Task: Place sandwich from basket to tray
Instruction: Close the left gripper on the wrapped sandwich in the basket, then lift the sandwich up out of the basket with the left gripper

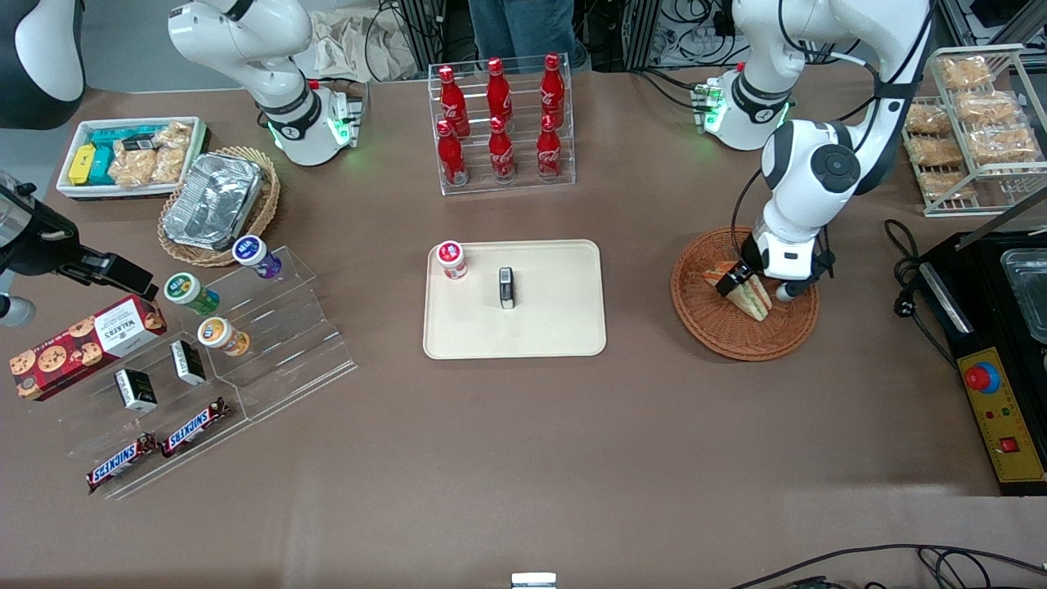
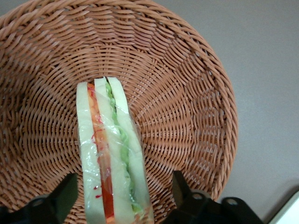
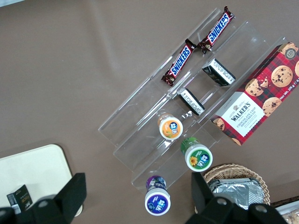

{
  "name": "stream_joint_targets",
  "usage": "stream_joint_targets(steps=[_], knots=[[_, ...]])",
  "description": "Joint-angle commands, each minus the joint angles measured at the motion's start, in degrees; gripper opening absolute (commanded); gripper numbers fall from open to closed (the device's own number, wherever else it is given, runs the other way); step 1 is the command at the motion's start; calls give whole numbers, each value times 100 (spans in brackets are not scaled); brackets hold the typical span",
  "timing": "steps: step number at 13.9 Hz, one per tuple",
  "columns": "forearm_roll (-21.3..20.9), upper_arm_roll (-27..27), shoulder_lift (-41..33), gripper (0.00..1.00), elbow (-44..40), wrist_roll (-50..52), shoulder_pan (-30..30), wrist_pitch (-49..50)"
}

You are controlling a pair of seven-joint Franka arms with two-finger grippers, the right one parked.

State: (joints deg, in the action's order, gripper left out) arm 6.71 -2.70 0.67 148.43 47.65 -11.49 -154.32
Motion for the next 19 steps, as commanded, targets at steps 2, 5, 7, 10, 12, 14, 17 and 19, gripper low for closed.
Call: stream_joint_targets(steps=[2,5,7,10,12,14,17,19], knots=[[5,6,-41,11,37,166,-63,-124],[5,-2,-128,0,-78,166,-63,7],[-30,-2,-339,0,-313,131,-46,610],[-56,33,-165,0,-2154,61,42,3434],[-56,111,-24,0,-3185,-27,68,4670],[-4,287,-84,0,-3723,-369,60,5260],[14,489,-102,0,-4610,-931,60,6236],[23,638,-67,0,-5120,-1274,68,6782]])
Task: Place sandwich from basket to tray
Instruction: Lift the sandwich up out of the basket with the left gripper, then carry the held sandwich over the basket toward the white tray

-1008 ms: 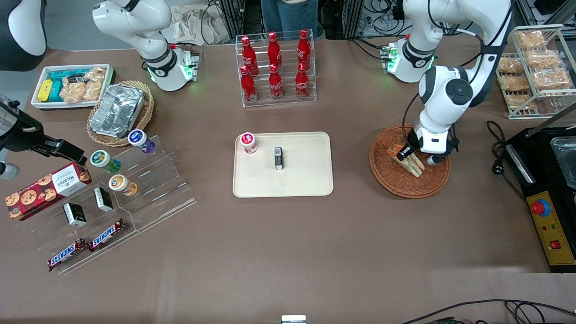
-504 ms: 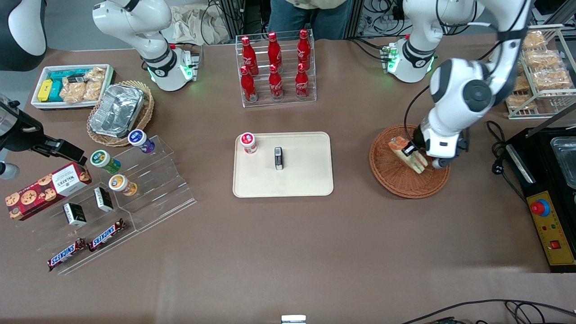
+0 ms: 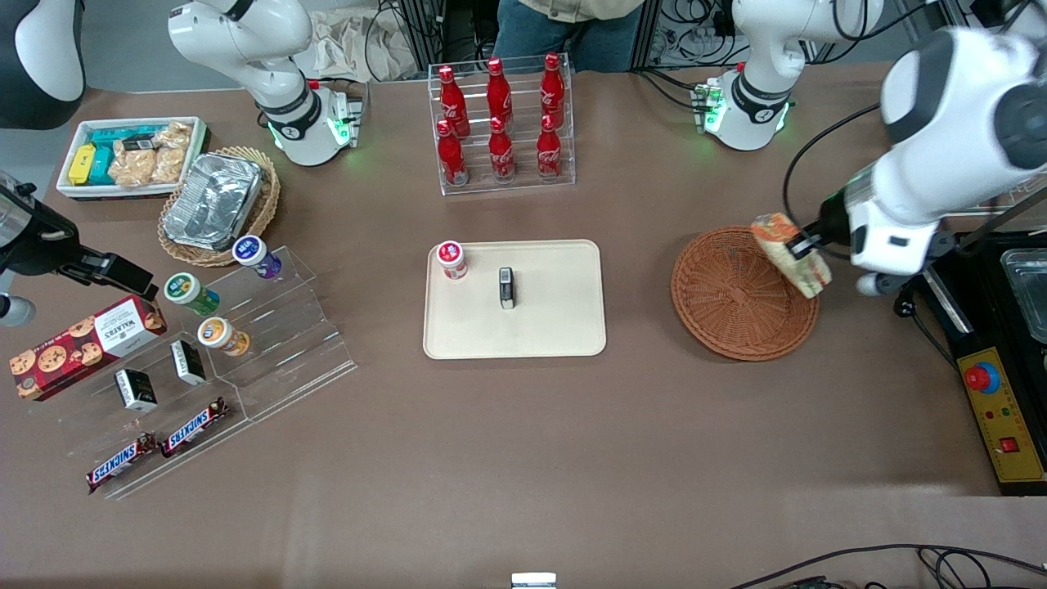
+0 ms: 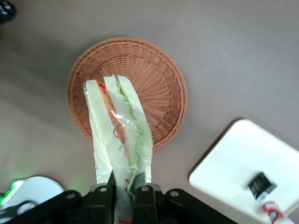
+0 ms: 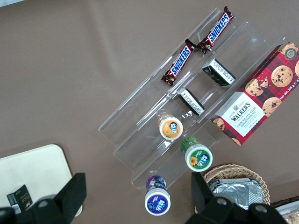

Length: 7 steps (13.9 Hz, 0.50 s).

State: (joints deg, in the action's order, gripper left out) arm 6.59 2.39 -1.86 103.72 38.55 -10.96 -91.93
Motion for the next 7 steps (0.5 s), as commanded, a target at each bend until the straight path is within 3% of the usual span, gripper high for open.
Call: stream_joint_targets(steps=[1,7], knots=[[35,156,212,0,-843,-427,15,727],[-9,192,230,0,-1231,-533,6,1080]])
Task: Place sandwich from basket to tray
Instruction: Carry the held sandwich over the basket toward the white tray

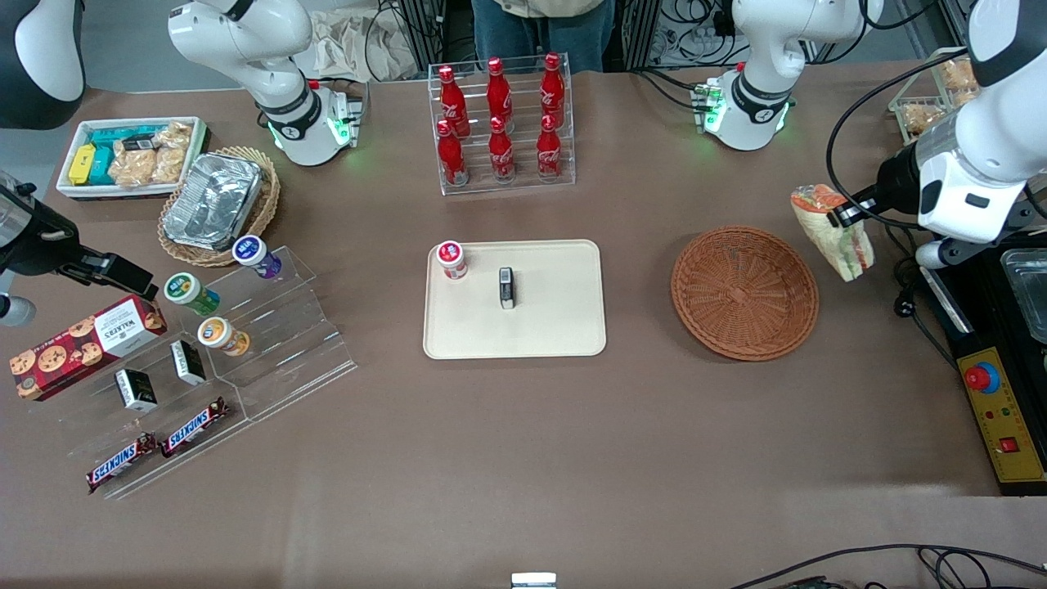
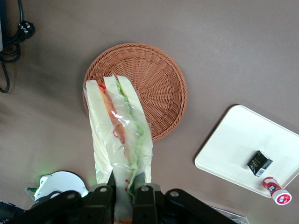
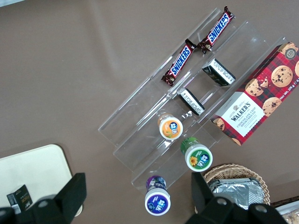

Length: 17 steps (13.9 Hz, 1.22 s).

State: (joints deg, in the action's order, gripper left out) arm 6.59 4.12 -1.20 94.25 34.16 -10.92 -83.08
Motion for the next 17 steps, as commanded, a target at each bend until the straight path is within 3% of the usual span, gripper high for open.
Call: stream_joint_targets(steps=[1,6,9,14,17], knots=[[-9,19,155,0,-284,-93,2,195],[-26,-95,208,0,-205,-67,-330,196],[-263,-148,392,0,-196,-137,-639,266],[289,-605,901,0,-249,47,-709,30],[307,-842,999,0,-66,-278,-754,-716]])
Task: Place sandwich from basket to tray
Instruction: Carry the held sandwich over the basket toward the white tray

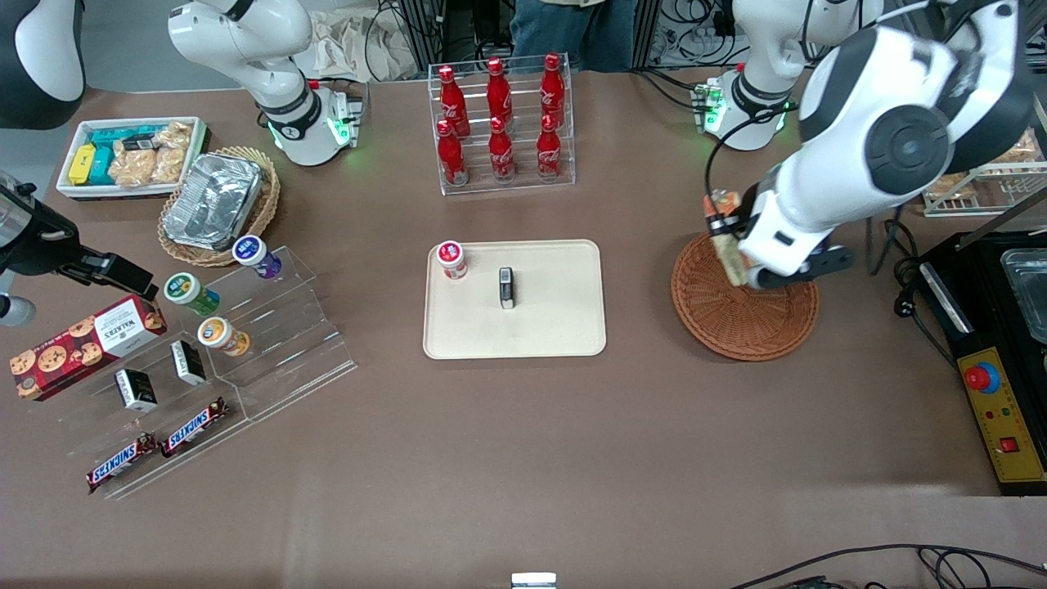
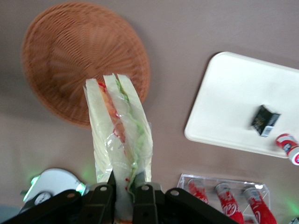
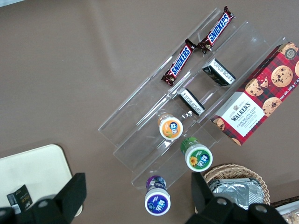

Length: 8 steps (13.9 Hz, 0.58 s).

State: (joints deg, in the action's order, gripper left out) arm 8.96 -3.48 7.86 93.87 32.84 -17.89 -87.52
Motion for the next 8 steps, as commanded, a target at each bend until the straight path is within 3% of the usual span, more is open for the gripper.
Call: stream_joint_targets(steps=[1,8], knots=[[71,-161,101,0,121,-129,-92,-570],[246,-293,769,0,377,-138,-883,-2285]])
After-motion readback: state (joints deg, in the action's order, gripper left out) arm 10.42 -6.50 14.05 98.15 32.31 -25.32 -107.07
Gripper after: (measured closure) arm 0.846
